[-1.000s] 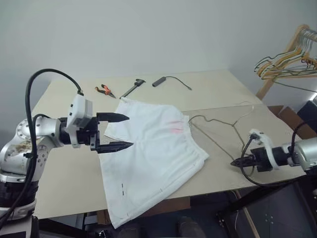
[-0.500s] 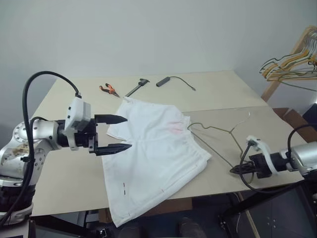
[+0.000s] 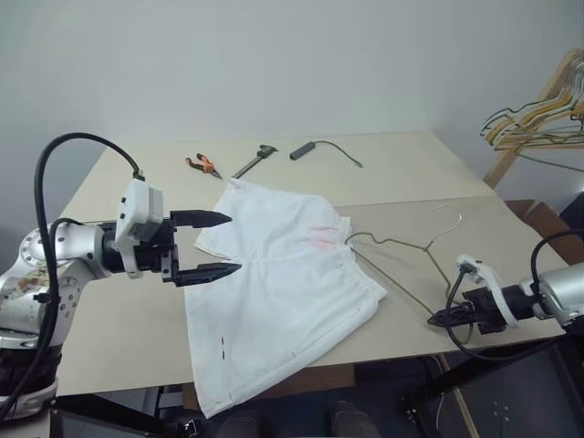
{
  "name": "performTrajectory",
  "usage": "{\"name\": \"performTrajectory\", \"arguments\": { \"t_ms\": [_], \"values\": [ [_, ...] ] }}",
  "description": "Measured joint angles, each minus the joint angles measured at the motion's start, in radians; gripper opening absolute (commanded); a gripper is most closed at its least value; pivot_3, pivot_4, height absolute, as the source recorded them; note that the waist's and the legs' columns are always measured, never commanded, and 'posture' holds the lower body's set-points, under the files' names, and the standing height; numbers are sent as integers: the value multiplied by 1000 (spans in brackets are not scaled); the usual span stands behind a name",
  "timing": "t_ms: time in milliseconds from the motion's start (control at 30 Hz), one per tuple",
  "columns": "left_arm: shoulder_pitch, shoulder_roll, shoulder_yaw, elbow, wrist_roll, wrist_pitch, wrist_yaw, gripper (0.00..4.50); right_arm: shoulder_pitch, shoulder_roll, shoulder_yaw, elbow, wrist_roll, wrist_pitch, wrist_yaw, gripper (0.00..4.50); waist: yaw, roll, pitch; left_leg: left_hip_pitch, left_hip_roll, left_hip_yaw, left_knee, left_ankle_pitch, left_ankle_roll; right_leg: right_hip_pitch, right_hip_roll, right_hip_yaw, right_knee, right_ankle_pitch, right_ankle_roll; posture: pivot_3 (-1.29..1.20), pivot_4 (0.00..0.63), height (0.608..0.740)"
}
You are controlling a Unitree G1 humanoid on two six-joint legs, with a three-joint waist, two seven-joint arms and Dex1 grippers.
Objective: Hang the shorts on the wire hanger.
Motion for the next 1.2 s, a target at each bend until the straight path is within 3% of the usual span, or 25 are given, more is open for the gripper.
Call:
{"name": "performTrajectory", "arguments": {
  "t_ms": [367,867,1200],
  "values": [
    [33,2,13,-37,-14,0,25,4478,-87,57,4,135,-35,-15,-24,0,15,0,0,-1,0,0,0,0,0,0,0,0,0,0,0,45,0,740],
    [39,2,13,-39,-15,0,34,4478,-87,56,-22,152,-34,-15,-25,0,13,0,0,0,0,0,0,0,0,0,0,0,0,0,0,41,0,740],
    [39,3,13,-41,-17,0,35,4478,-87,30,55,108,-58,-15,36,0,16,0,0,-1,0,0,0,0,0,0,0,0,0,0,0,60,0,740]
  ]
}}
